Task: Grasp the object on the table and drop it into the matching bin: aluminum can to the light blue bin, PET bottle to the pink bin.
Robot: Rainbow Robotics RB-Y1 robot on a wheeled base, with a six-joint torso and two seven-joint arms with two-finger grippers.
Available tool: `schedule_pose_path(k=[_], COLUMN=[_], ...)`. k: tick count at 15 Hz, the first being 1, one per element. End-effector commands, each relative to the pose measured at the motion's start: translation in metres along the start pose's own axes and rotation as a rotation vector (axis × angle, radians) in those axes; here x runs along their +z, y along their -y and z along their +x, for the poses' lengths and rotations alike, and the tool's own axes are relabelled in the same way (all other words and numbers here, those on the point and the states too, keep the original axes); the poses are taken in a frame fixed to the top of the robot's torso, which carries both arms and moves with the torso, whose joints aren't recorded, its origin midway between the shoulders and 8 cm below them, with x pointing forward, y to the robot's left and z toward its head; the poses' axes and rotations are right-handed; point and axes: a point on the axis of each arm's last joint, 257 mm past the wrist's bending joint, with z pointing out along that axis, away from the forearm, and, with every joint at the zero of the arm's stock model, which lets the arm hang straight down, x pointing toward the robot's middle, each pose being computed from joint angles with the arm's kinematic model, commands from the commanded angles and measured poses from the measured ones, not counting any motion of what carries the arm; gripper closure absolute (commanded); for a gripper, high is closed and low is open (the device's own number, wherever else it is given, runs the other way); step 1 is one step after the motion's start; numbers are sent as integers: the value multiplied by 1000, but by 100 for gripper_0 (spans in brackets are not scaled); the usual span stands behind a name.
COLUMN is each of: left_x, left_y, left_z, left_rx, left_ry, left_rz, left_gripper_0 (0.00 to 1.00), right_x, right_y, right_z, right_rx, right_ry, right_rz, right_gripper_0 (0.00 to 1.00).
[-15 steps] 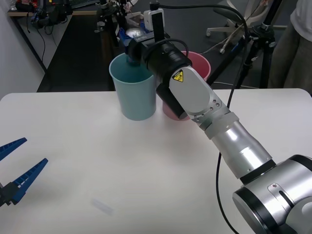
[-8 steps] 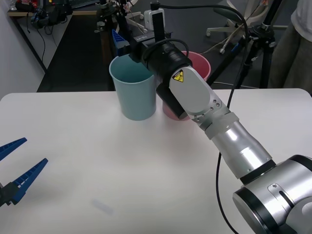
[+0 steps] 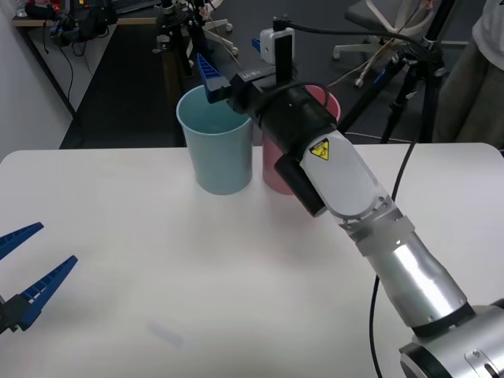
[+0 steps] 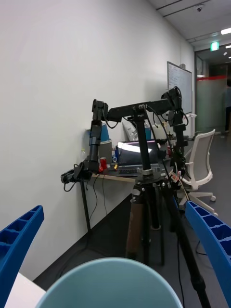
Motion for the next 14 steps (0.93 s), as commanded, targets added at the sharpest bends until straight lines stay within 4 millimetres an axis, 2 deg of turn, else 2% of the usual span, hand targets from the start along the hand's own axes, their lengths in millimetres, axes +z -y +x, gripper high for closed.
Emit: schedule_pose_path(k=[1, 5, 11, 14], left_x=[0, 0, 0, 0], left_y=[0, 0, 0, 0], left_z=[0, 0, 0, 0], left_rx=[0, 0, 0, 0], left_ry=[0, 0, 0, 0], left_rz=[0, 0, 0, 0], left_gripper_0=[0, 0, 0, 0], right_x=[-45, -115, -208, -266], right_y=[5, 27, 82, 106], right_z=[3, 16, 36, 42], right_rx=[-16, -3, -55, -82], right_ry=[-8, -57, -154, -204], right_rz=[-23, -35, -46, -78], right_gripper_0=[0, 0, 0, 0])
